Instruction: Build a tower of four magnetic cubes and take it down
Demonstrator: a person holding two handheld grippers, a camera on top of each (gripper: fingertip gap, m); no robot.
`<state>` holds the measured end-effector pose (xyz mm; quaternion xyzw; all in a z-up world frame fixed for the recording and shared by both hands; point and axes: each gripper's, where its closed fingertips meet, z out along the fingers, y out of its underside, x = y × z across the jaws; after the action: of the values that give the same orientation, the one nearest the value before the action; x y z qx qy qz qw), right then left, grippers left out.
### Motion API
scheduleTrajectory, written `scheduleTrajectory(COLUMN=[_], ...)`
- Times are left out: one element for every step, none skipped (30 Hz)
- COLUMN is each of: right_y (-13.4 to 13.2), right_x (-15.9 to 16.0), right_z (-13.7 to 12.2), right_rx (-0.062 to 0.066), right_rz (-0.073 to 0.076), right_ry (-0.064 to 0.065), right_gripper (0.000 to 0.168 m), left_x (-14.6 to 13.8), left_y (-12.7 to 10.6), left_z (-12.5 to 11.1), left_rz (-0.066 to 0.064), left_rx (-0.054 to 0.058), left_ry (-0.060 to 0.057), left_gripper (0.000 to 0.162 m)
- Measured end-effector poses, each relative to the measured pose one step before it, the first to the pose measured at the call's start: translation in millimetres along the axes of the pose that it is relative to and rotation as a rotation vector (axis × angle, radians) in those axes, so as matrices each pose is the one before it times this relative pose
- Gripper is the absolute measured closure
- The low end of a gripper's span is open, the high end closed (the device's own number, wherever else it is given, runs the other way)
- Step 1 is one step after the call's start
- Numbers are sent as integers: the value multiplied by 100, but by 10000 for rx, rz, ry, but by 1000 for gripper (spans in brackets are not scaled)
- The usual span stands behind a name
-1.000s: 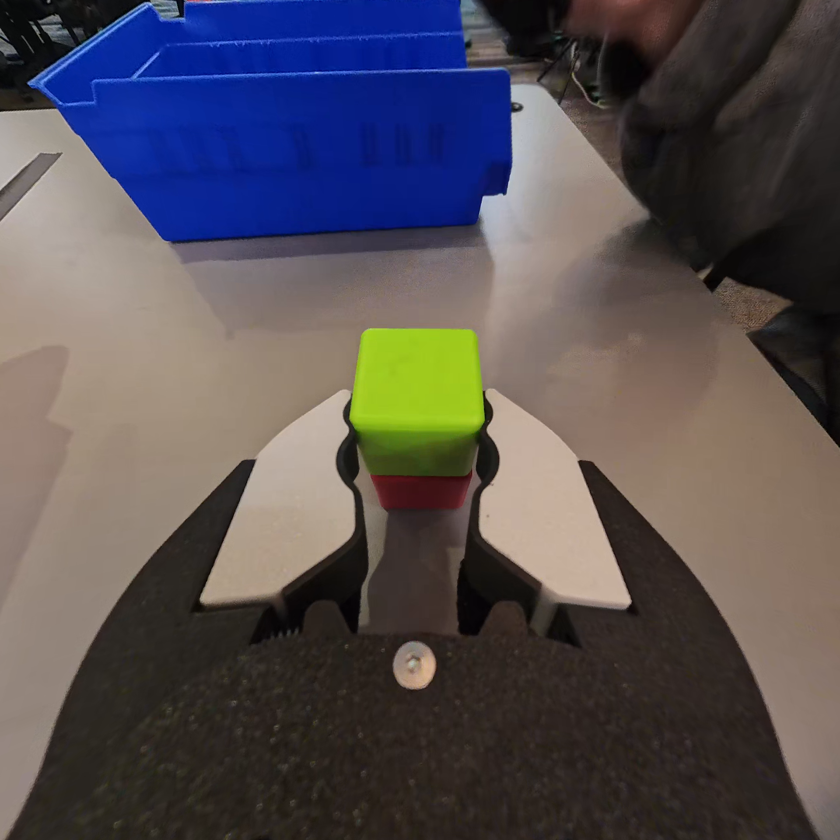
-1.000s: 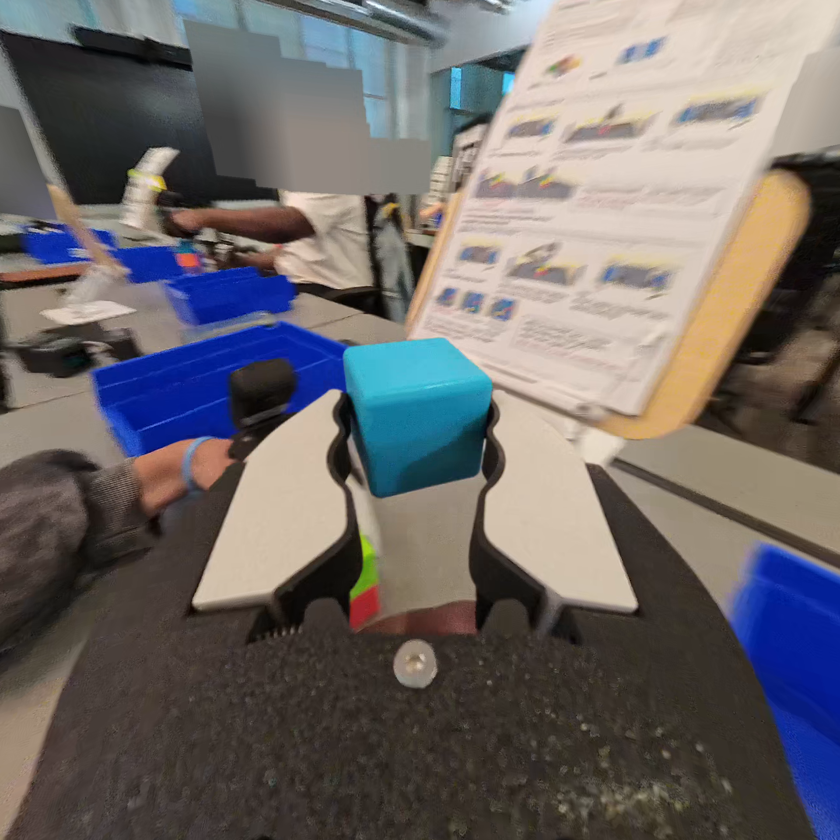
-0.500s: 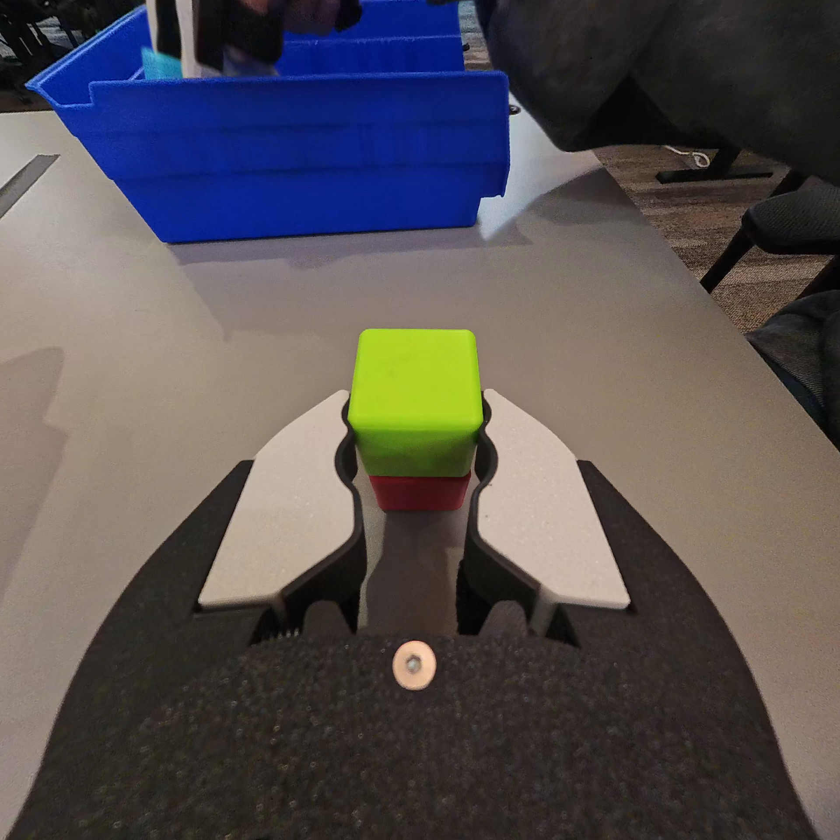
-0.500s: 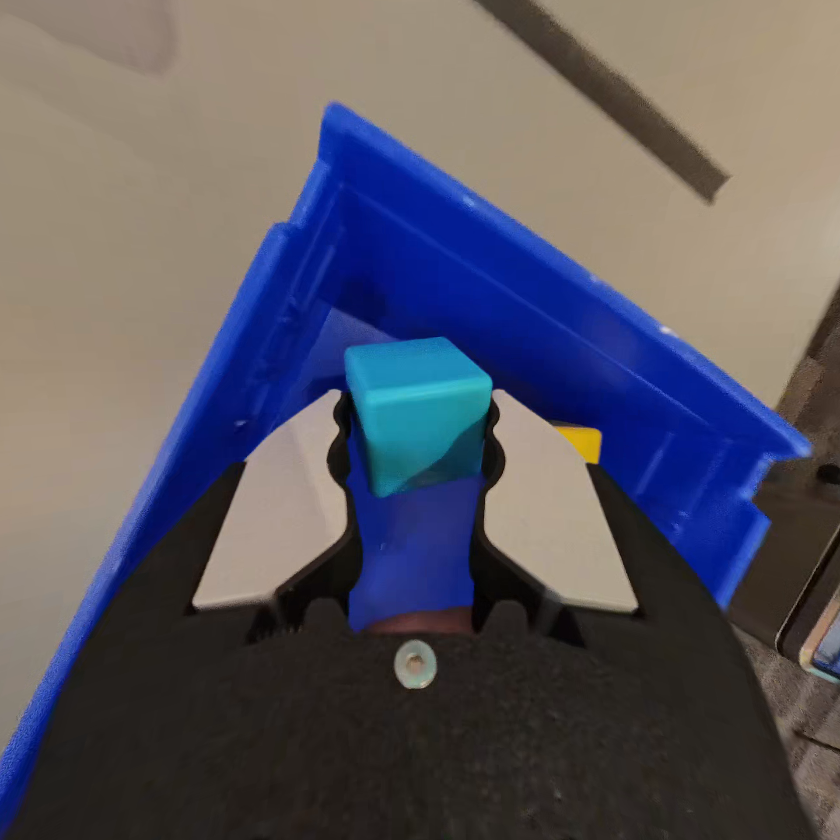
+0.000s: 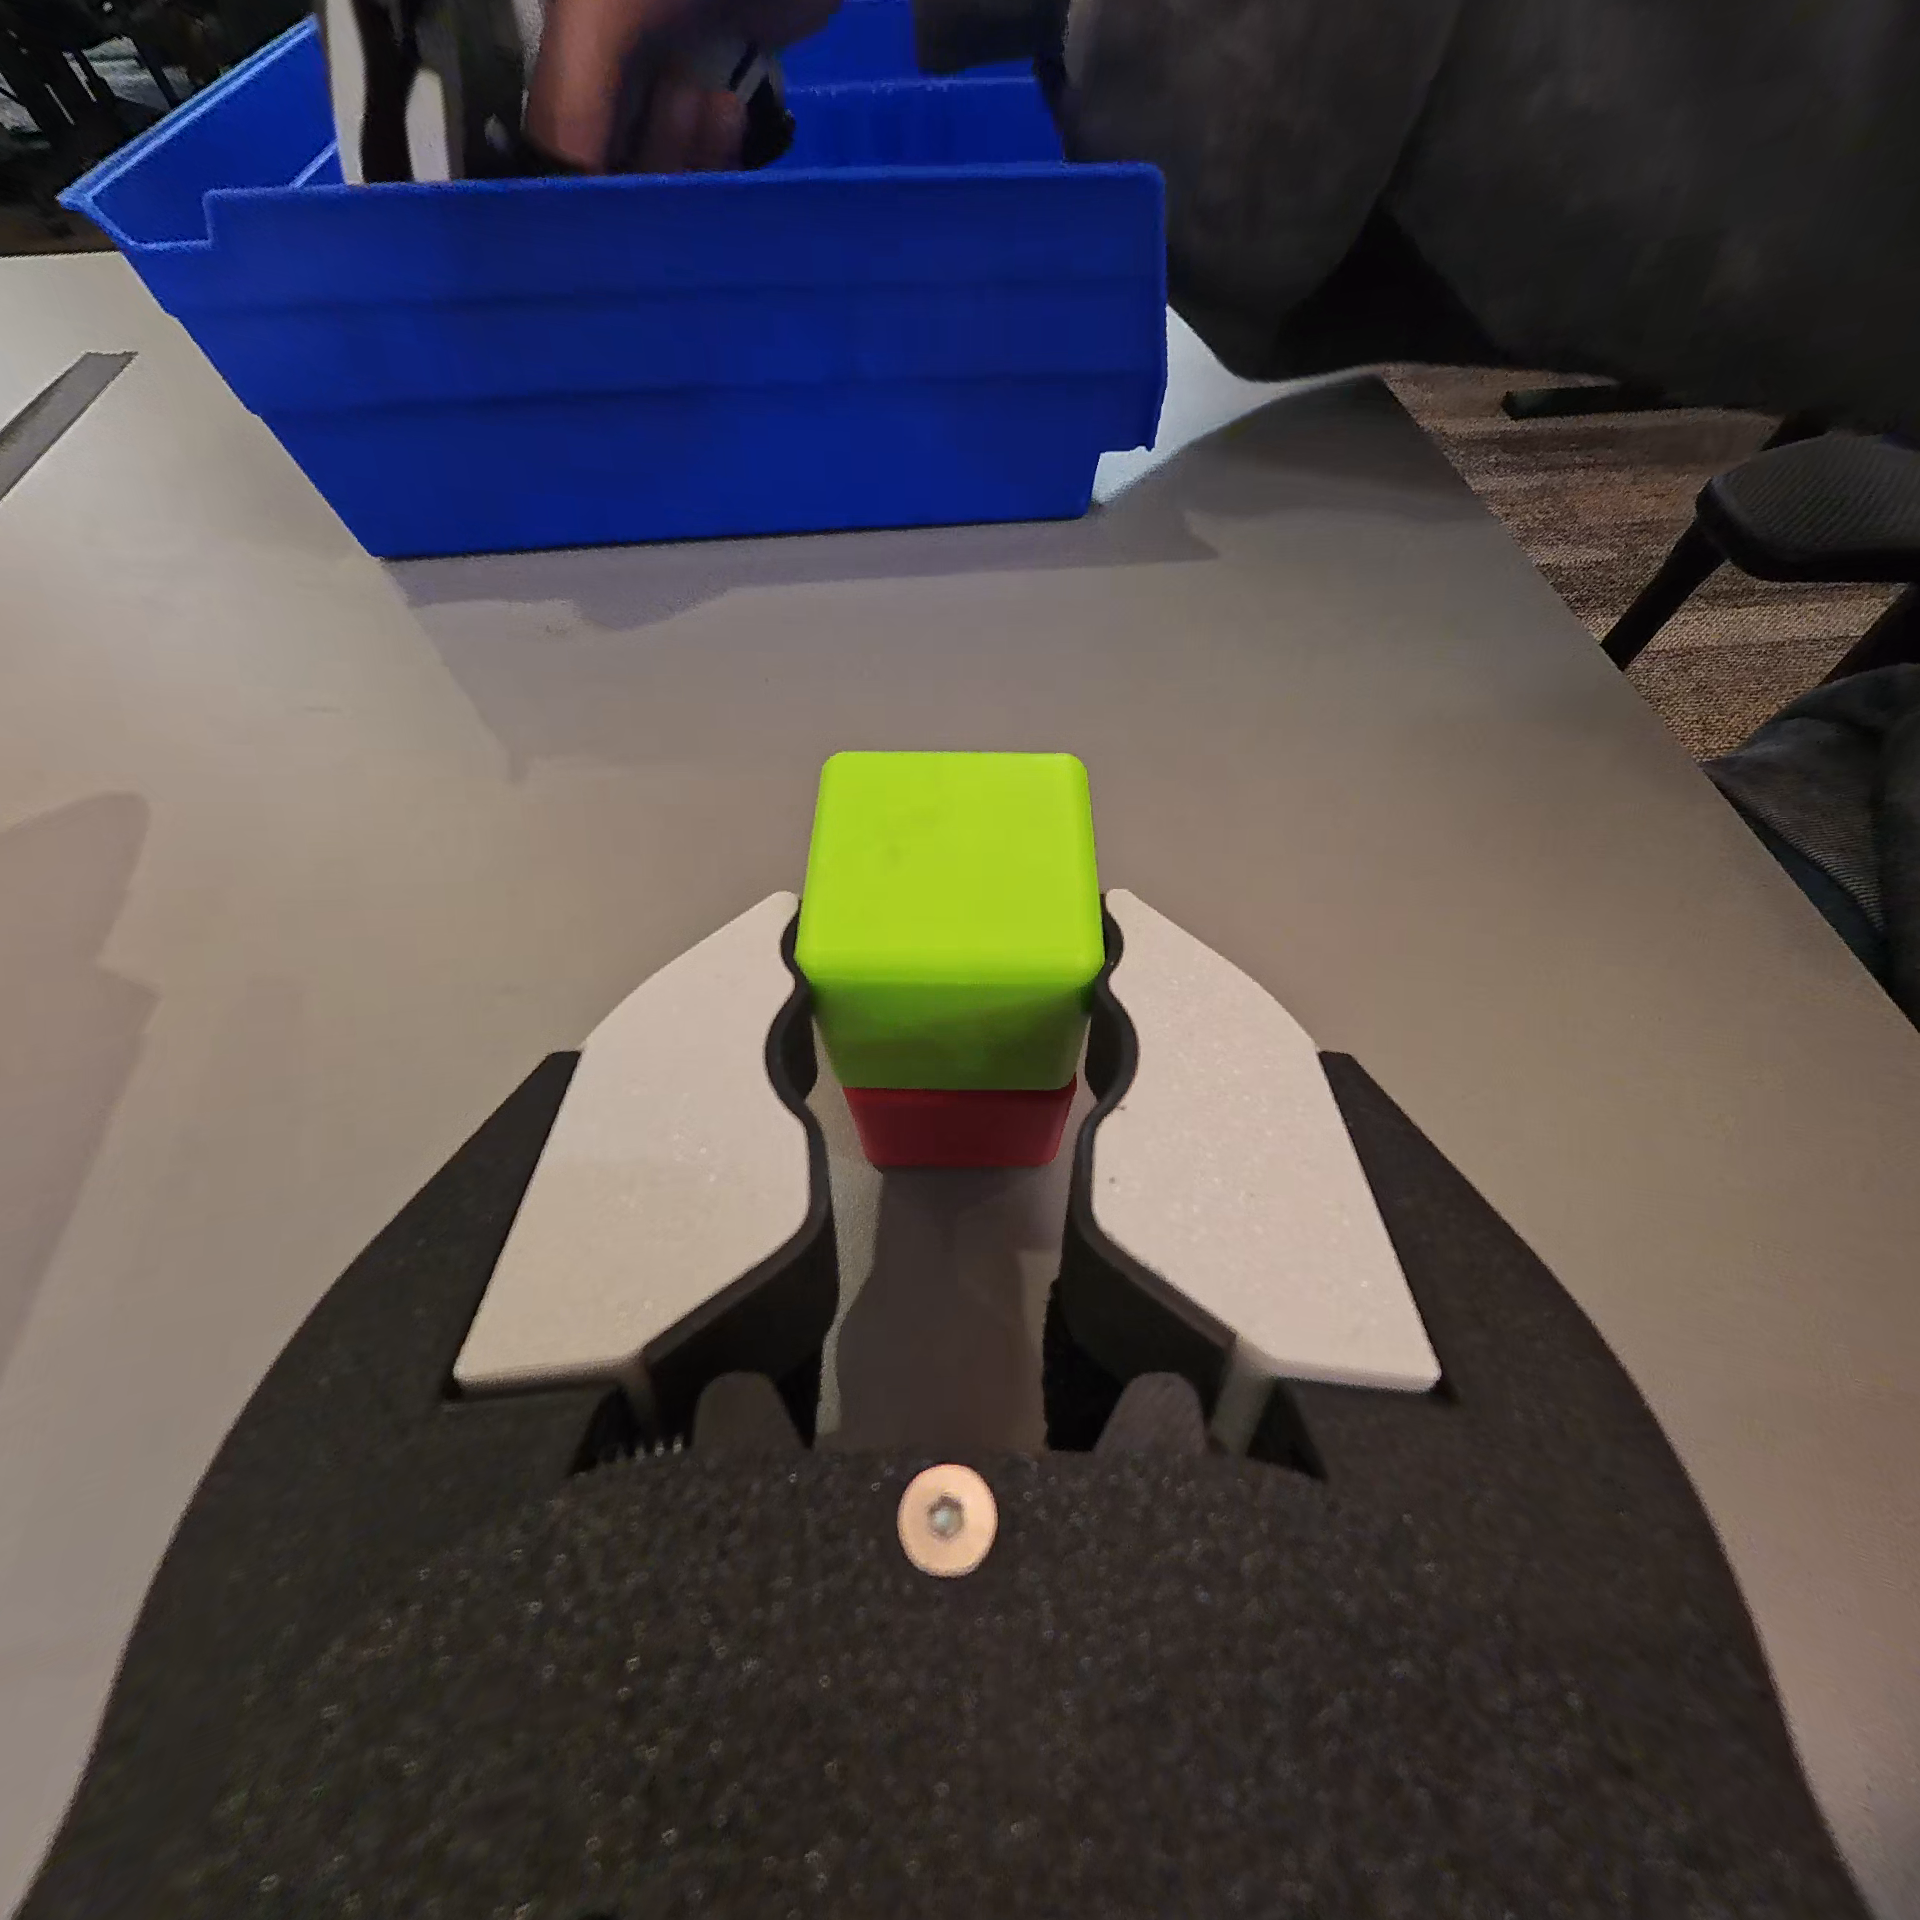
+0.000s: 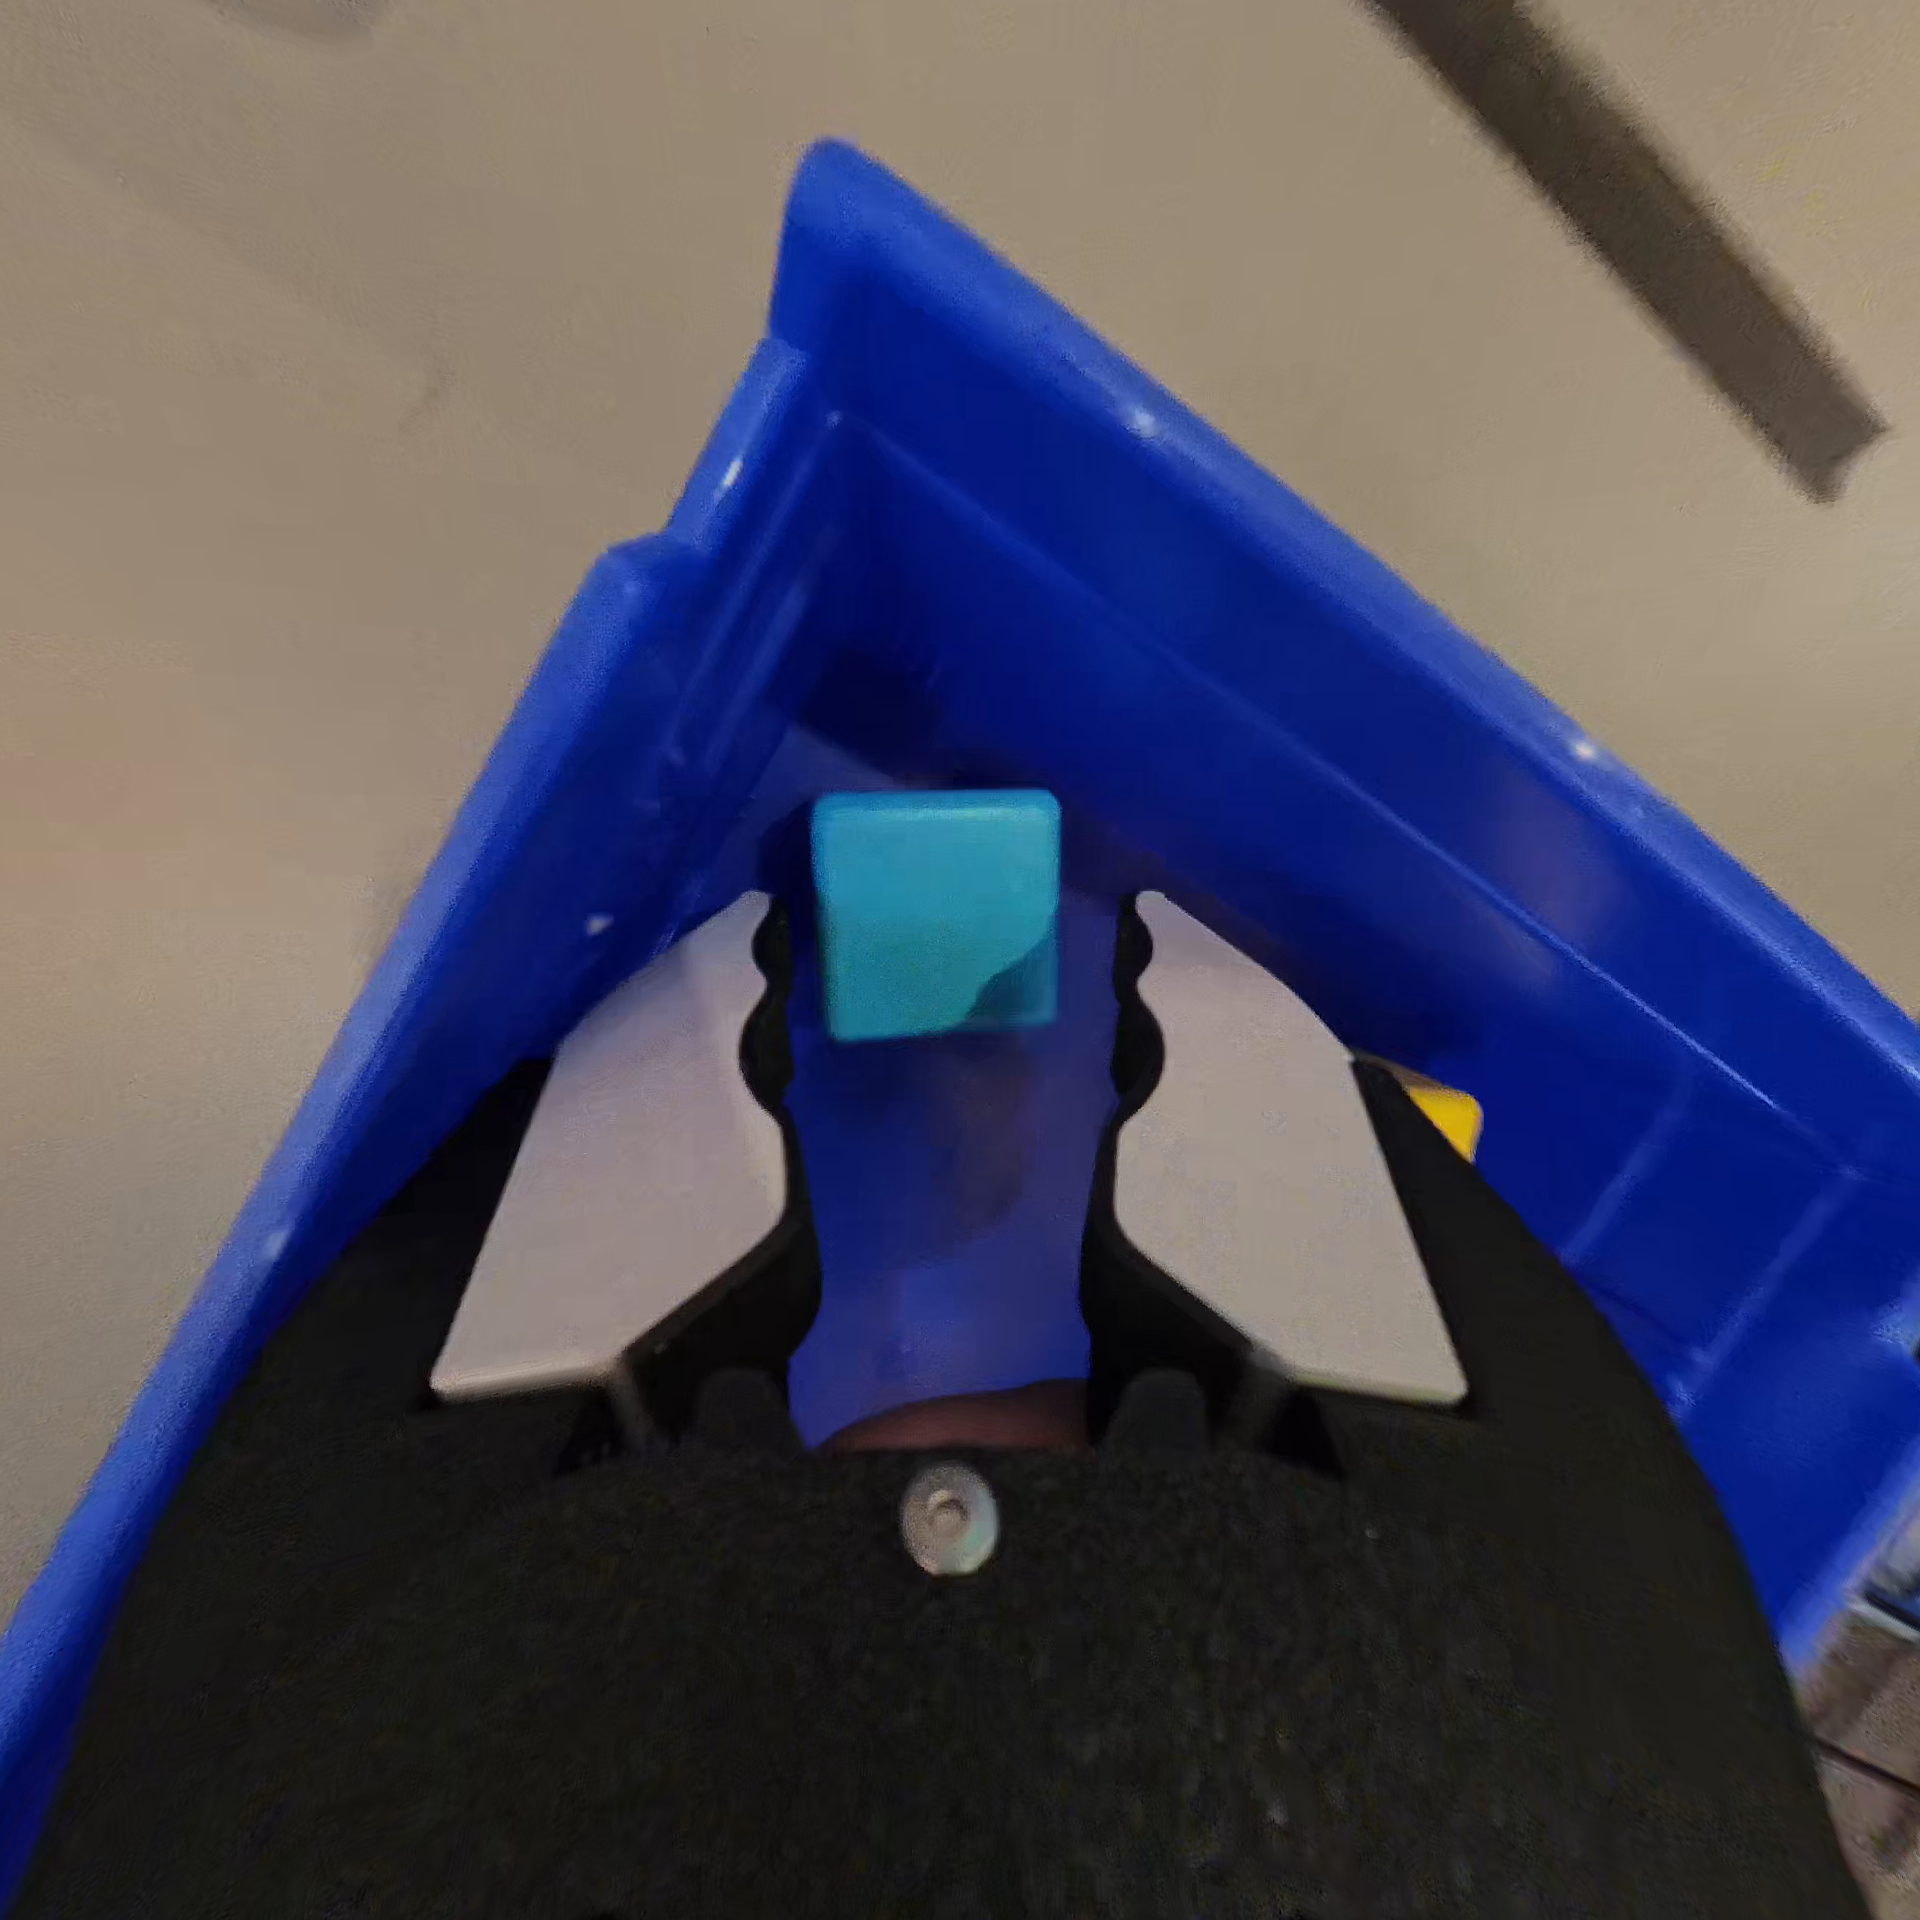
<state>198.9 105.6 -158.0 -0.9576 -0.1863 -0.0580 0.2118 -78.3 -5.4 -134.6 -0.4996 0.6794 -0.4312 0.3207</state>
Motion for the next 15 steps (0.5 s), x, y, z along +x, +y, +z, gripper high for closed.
scheduleTrajectory(right_y=[-240, -327, -362, -491, -747, -704, -602, -409, 94, 941, 1965, 2558, 2412, 1817, 1170], right_x=[401, 497, 592, 693, 401, -669, -1746, -2640, -3620, -4411, -4322, -3623, -2779, -2024, -1221], right_z=[-1301, -1751, -2187, -2630, -2895, -2979, -2914, -2651, -2255, -1694, -1023, -439, -89, -42, -147], right_rx=[583, 732, 818, 979, 1143, 1127, 1088, 1058, 963, 658, 188, -148, -91, 100, 114], right_rz=[188, 206, 275, 405, 619, 663, 634, 696, 729, 699, 626, 350, 312, 223, 61], right_ry=[372, 514, 648, 817, 755, 161, -333, -632, -1028, -1379, -1303, -1033, -688, -475, -138], right_gripper=[108, 107, 107, 107, 108, 110, 111, 112, 116, 118, 118, 118, 116, 113, 116], left_x=[5, -4, -5, -16, -23, -36, -43, -17, -17, -17, -40, -92, -99, -52, -91], left_y=[0, 0, -2, -9, -10, -18, -28, -28, -13, -9, -7, 4, 102, 239, 238], left_z=[2, 0, 3, 13, 20, 44, 54, 51, 22, 15, 8, -1, -18, -64, -136], left_rz=[0, 1, 3, 1, 0, -3, -7, -1, 2, 5, 7, 4, 38, 70, 26], left_rx=[-1, 0, 1, 3, 1, -2, 3, 4, 3, 2, 4, -4, -64, -140, -125], left_ry=[-3, -2, -10, -17, -21, -26, -24, -18, -15, -23, -42, -76, -76, -57, -81], left_gripper=[113, 113, 113, 113, 113, 113, 113, 113, 113, 113, 113, 113, 112, 110, 105])
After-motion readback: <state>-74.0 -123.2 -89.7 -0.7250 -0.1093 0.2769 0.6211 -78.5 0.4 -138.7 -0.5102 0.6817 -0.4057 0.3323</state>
